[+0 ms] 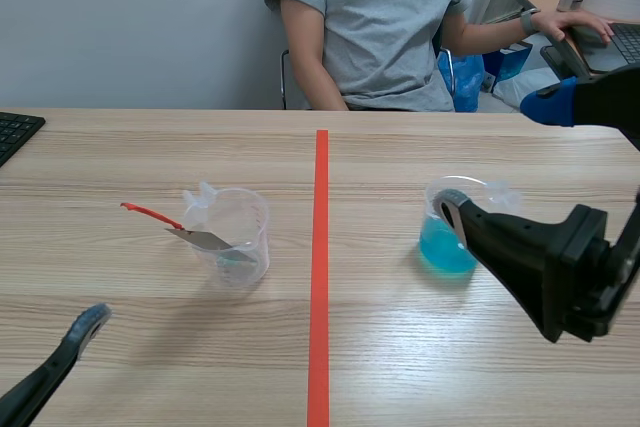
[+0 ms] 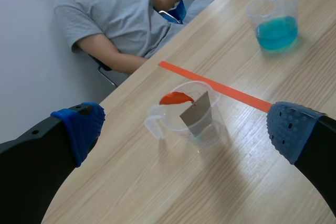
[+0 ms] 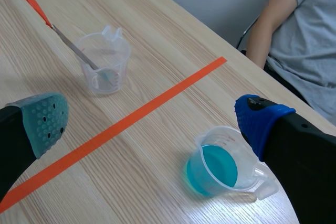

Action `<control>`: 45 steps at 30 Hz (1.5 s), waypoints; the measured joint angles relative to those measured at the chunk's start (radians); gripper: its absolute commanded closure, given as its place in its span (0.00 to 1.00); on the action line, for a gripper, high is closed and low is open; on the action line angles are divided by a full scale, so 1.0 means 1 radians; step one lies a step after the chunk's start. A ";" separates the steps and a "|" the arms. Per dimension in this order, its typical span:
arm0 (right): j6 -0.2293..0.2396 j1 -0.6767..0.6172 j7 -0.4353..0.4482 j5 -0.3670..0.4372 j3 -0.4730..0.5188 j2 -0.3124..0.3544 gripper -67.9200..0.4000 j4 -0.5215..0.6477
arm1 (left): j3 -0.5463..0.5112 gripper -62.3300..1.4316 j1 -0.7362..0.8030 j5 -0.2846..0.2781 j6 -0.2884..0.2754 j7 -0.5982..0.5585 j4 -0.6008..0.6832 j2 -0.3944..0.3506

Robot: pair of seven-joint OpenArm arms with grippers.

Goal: Do the redox reaction experiment.
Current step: 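Lift the metal plate out of the left beaker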

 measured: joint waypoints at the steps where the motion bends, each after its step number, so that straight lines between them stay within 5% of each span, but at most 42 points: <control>1: 0.005 0.006 0.004 -0.013 -0.003 0.000 0.00 0.000 | 0.000 0.00 0.013 0.000 0.016 0.000 0.000 0.000; 5: 0.005 0.029 0.010 -0.055 -0.039 0.000 0.00 0.000 | -0.003 0.00 0.073 -0.001 0.096 0.000 0.000 0.000; 13: 0.005 0.103 0.024 -0.140 -0.160 0.000 0.00 0.000 | -0.076 0.00 0.212 -0.055 0.156 0.000 -0.006 0.000; 22: 0.005 0.169 0.025 -0.196 -0.276 0.000 0.00 0.000 | -0.101 0.00 0.270 -0.193 0.156 0.001 -0.142 0.000; 34: 0.005 0.193 0.028 -0.221 -0.297 0.000 0.00 0.000 | -0.101 0.00 0.269 -0.323 0.154 -0.023 -0.412 0.019; 41: 0.005 0.315 0.041 -0.224 -0.457 -0.005 0.00 -0.036 | -0.101 0.00 0.269 -0.426 0.043 -0.027 -0.558 0.019; 45: 0.005 0.399 0.043 -0.266 -0.542 -0.062 0.00 -0.099 | -0.101 0.00 0.267 -0.444 -0.037 -0.027 -0.632 0.032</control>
